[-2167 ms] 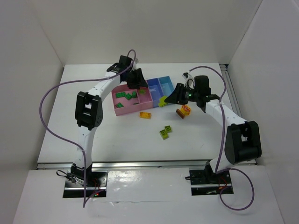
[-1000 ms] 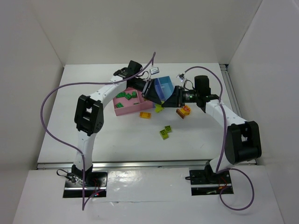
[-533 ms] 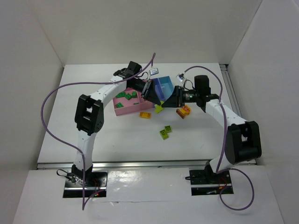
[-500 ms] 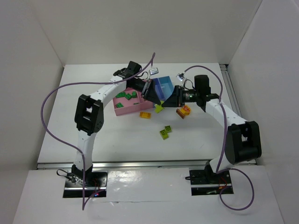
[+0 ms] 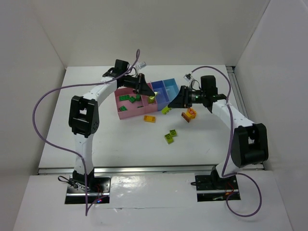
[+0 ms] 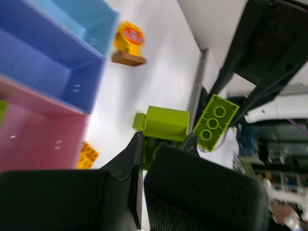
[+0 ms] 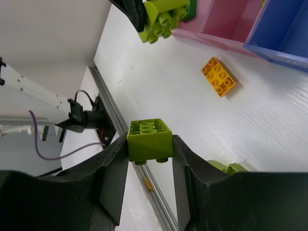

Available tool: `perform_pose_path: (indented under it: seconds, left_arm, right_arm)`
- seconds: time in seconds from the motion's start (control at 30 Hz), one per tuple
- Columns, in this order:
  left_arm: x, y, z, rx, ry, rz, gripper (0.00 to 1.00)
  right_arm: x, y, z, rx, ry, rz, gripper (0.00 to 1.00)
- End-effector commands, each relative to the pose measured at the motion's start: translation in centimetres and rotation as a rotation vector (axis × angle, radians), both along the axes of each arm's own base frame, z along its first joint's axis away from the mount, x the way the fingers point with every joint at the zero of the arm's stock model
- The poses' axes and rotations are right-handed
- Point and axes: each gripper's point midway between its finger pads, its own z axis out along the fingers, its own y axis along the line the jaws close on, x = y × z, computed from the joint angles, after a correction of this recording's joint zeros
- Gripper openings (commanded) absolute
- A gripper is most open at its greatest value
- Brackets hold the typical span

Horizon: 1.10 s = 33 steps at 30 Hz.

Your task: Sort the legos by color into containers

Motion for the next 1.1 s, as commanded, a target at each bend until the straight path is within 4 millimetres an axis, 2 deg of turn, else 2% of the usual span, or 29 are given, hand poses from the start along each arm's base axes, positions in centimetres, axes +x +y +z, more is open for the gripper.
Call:
perform_pose_path:
  seconds: [0.0, 0.03, 0.07, 0.1, 0.17, 0.2, 0.27, 0.3, 0.33, 0.37, 0.4, 0.43, 0.47, 0.5, 0.53, 0.57, 0.6, 0.63, 0.7, 0.73, 0.8, 0.83, 0.87, 0.9, 0.93, 0.97, 1.0, 1.03, 1.07]
  left_arm:
    - [0.9, 0.5, 2.6, 0.038, -0.095, 0.089, 0.00]
    - [1.5, 0.7, 2.2, 0.068, -0.086, 0.132, 0.00]
    - [1.9, 1.0, 2.0, 0.096, -0.095, 0.165, 0.00]
    - [3.6, 1.9, 0.8, 0.181, -0.107, 0.272, 0.00]
    - [4.7, 3.1, -0.4, 0.268, -0.055, 0.387, 0.00]
    - [6.4, 4.4, -1.0, 0.351, -0.061, 0.490, 0.00]
    - [6.4, 4.3, -2.9, 0.449, -0.024, 0.519, 0.00]
    - [7.4, 4.5, -2.5, 0.480, -0.046, 0.566, 0.00]
    - [7.5, 4.3, -2.7, 0.499, -0.037, 0.579, 0.00]
    - [7.6, 4.4, -3.7, 0.522, -0.018, 0.580, 0.00]
    - [8.1, 4.4, -3.4, 0.521, -0.018, 0.598, 0.00]
    - [8.4, 4.3, -3.4, 0.518, -0.022, 0.599, 0.03]
    - [8.6, 4.5, -4.3, 0.540, -0.005, 0.602, 0.13]
    - [8.9, 4.4, -3.9, 0.542, -0.015, 0.598, 0.40]
    - [9.1, 4.4, -3.3, 0.533, -0.026, 0.601, 0.51]
    - [9.1, 4.4, -3.8, 0.545, -0.024, 0.592, 0.61]
    - [9.2, 4.3, -3.4, 0.539, -0.031, 0.594, 0.66]
    - [9.3, 4.1, -3.0, 0.528, -0.044, 0.581, 0.70]
    - [9.9, 5.1, -2.3, 0.522, -0.049, 0.603, 0.71]
    - [9.7, 5.2, -0.9, 0.512, -0.064, 0.608, 0.71]
    - [10.1, 6.9, 0.8, 0.507, -0.081, 0.652, 0.71]
    - [9.9, 7.3, 1.6, 0.515, -0.089, 0.665, 0.71]
    - [10.0, 8.9, 3.8, 0.524, -0.122, 0.735, 0.71]
    - [9.8, 10.2, 4.4, 0.537, -0.113, 0.781, 0.71]
    - [9.1, 10.8, 4.3, 0.555, -0.100, 0.803, 0.71]
    - [9.0, 12.5, 4.8, 0.576, -0.099, 0.864, 0.71]
    - [8.4, 13.8, 7.4, 0.542, -0.121, 0.921, 0.73]
    - [7.4, 14.6, 6.4, 0.559, -0.083, 0.928, 0.73]
    - [7.1, 15.2, 6.9, 0.550, -0.089, 0.954, 0.73]
  right_arm:
    - [2.6, 0.0, 2.3, 0.022, -0.071, -0.072, 0.17]
    - [3.4, -0.3, 1.6, -0.002, -0.056, -0.117, 0.17]
    - [4.1, -0.4, 1.7, -0.007, -0.063, -0.140, 0.17]
    - [4.7, -0.5, 1.9, -0.005, -0.066, -0.173, 0.17]
    - [6.7, -1.3, 1.7, -0.056, -0.086, -0.293, 0.17]
    - [7.3, -1.4, 1.8, -0.072, -0.090, -0.340, 0.17]
    - [9.1, -2.3, 2.1, -0.070, -0.116, -0.445, 0.17]
    - [9.4, -2.5, 2.0, -0.080, -0.119, -0.466, 0.17]
    - [10.0, -2.2, 2.6, -0.079, -0.141, -0.475, 0.17]
    - [10.6, -1.9, 2.3, -0.094, -0.141, -0.491, 0.17]
    - [11.1, -2.1, 2.1, -0.104, -0.134, -0.503, 0.17]
    - [11.5, -1.6, 2.9, -0.109, -0.152, -0.497, 0.17]
    - [12.0, -1.4, 3.0, -0.120, -0.169, -0.504, 0.17]
    - [12.1, -0.6, 2.4, -0.128, -0.154, -0.487, 0.17]
    - [12.8, -0.6, 3.1, -0.125, -0.172, -0.502, 0.17]
    - [12.9, -0.1, 3.0, -0.130, -0.173, -0.500, 0.17]
    - [13.0, 0.7, 2.3, -0.136, -0.161, -0.483, 0.17]
    - [13.5, 0.8, 2.7, -0.131, -0.170, -0.484, 0.17]
    - [13.6, 2.3, 1.8, -0.142, -0.159, -0.463, 0.17]
    - [13.9, 2.4, 1.6, -0.143, -0.156, -0.463, 0.17]
    - [14.0, 4.1, 1.8, -0.137, -0.173, -0.440, 0.17]
    - [14.5, 4.6, 0.8, -0.156, -0.170, -0.436, 0.17]
    - [14.8, 5.1, 1.2, -0.164, -0.188, -0.432, 0.17]
    - [14.9, 6.0, 1.1, -0.166, -0.191, -0.423, 0.17]
    - [15.4, 6.4, -0.1, -0.188, -0.187, -0.422, 0.17]
    - [15.8, 7.0, 0.3, -0.187, -0.196, -0.422, 0.17]
    - [16.2, 7.8, -0.9, -0.205, -0.186, -0.423, 0.17]
    - [16.5, 8.2, -1.2, -0.217, -0.196, -0.421, 0.17]
    - [17.5, 8.4, -0.5, -0.210, -0.215, -0.435, 0.17]
